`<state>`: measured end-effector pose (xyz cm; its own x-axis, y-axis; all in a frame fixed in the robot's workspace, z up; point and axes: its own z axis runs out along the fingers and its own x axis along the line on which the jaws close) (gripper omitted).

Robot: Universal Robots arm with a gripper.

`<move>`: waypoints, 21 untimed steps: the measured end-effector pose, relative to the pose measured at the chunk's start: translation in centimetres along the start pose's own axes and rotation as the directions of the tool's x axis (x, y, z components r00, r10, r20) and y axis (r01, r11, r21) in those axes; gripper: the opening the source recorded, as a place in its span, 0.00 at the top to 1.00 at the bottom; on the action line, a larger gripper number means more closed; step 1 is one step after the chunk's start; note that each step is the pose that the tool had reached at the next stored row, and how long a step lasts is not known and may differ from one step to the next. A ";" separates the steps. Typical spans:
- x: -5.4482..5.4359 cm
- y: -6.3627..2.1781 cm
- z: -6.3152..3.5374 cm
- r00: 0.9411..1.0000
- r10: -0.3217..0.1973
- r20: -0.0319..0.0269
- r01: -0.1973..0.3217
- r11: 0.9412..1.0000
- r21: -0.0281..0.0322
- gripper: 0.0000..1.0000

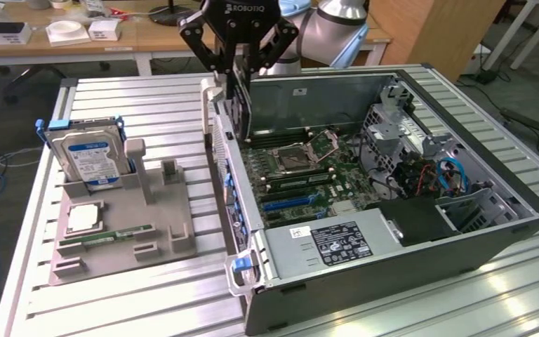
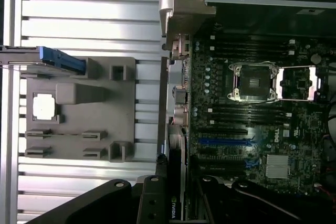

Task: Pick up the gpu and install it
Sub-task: 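Pick up the gpu and move the gpu toward the slot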

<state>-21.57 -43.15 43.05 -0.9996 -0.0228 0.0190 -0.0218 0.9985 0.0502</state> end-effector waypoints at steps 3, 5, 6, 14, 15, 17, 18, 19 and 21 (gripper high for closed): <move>-0.3 -0.01 0.00 1.000 0.000 0.000 0.000 1.000 0.014 0.74; -0.5 -0.01 0.00 1.000 0.000 0.000 0.000 1.000 0.016 0.74; -0.6 -0.01 0.00 1.000 0.000 0.000 0.000 1.000 0.016 0.74; -1.8 -0.04 -0.02 1.000 0.000 0.000 0.000 1.000 0.019 0.74; -2.0 -0.04 -0.03 1.000 0.000 0.000 0.000 1.000 0.019 0.74; -2.4 -0.05 -0.04 1.000 0.000 0.000 0.000 1.000 0.019 0.74; -2.6 -0.06 -0.04 1.000 0.000 0.000 0.000 1.000 0.019 0.74; -2.8 -0.06 -0.05 1.000 0.000 0.000 0.000 1.000 0.019 0.74; -3.2 -0.07 -0.05 1.000 0.000 0.000 0.000 1.000 0.019 0.74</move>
<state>-18.37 -43.15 43.03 -0.9996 -0.0224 0.0194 -0.0218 0.9993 0.0312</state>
